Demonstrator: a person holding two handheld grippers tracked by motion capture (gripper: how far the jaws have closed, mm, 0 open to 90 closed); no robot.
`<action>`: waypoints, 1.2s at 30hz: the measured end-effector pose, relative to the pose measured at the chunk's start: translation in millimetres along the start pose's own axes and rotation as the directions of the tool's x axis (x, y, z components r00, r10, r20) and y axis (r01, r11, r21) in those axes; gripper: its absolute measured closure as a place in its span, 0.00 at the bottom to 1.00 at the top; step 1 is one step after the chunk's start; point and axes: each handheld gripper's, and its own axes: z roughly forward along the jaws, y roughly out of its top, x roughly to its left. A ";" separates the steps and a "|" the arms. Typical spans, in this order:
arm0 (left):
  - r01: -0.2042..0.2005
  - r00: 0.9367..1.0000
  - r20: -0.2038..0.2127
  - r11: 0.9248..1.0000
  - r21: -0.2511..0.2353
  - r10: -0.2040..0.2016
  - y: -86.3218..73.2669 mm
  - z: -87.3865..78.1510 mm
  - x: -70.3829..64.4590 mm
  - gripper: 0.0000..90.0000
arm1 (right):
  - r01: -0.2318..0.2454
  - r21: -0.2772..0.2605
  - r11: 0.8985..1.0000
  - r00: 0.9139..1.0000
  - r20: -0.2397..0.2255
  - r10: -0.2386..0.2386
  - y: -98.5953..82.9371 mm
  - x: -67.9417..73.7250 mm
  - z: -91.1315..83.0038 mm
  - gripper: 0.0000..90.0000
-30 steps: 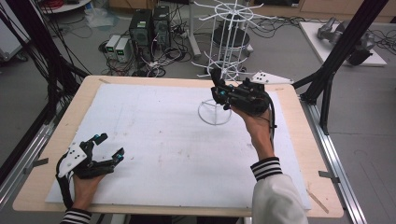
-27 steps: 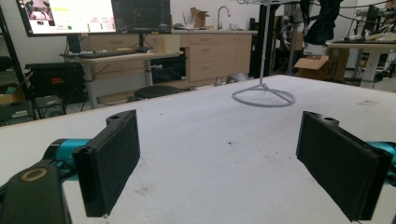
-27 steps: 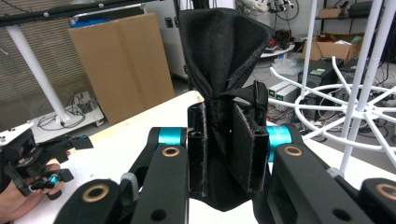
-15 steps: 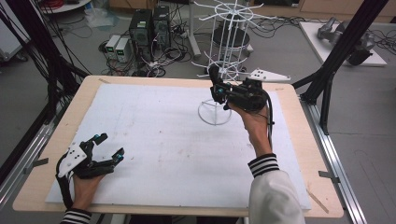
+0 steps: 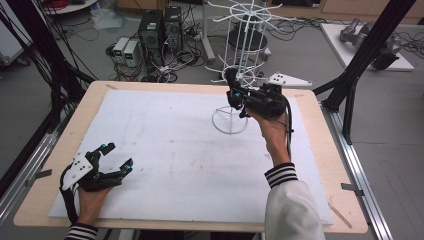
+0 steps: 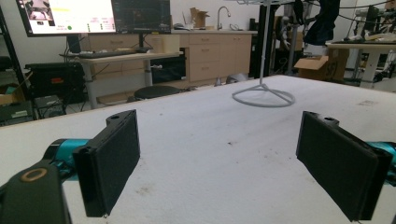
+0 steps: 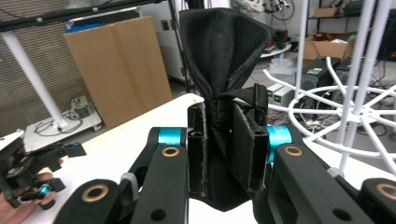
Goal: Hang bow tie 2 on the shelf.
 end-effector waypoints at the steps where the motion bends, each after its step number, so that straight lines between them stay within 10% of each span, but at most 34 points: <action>1: 0.000 1.000 0.000 1.000 -0.001 0.000 -0.1 0.0 0.0 0.15 | -0.001 -0.006 1.000 1.000 0.003 0.001 0.3 -0.9 0.3 0.85; 36: 0.001 1.000 0.001 1.000 0.000 -0.001 0.0 -0.2 0.1 0.15 | 0.009 0.017 1.000 0.989 0.149 -0.012 1.8 -17.2 3.1 0.83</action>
